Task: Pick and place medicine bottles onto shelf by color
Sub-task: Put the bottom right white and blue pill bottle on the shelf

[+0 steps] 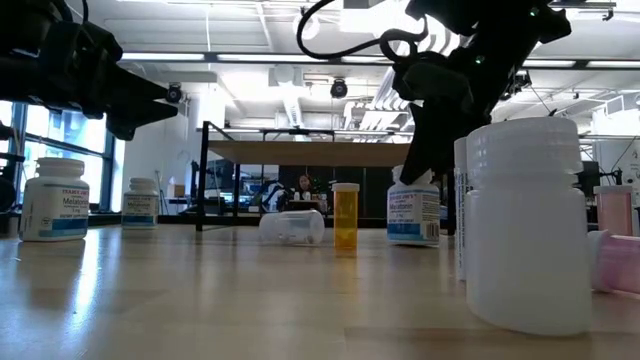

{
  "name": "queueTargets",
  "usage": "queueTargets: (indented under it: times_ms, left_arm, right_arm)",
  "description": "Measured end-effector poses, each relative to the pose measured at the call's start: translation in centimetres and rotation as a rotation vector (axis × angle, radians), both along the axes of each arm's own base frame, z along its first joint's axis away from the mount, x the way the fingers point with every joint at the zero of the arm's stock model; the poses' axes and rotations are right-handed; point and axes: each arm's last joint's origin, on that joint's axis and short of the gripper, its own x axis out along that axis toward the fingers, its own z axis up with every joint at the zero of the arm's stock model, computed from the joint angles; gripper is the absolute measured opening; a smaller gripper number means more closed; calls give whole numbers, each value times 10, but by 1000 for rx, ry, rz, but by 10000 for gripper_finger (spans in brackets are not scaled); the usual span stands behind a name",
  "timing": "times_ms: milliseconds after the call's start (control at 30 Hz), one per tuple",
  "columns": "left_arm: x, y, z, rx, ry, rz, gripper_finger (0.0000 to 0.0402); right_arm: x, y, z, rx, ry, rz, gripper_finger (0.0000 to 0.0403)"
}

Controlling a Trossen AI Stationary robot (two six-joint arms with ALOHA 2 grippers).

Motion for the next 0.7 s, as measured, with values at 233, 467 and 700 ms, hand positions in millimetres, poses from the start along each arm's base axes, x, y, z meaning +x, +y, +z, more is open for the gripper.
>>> queueTargets:
  times_ms: [233,467,700]
  left_arm:
    - [0,0,0,-40,-12,11,223]
    - [0,1,0,-56,-19,24,223]
    - [0,1,1,-53,-26,39,223]
  right_arm:
    - [-2,0,3,36,-10,-35,162]
    - [-5,-1,16,55,-34,-67,161]
    - [1,-1,48,3,-1,-68,161]
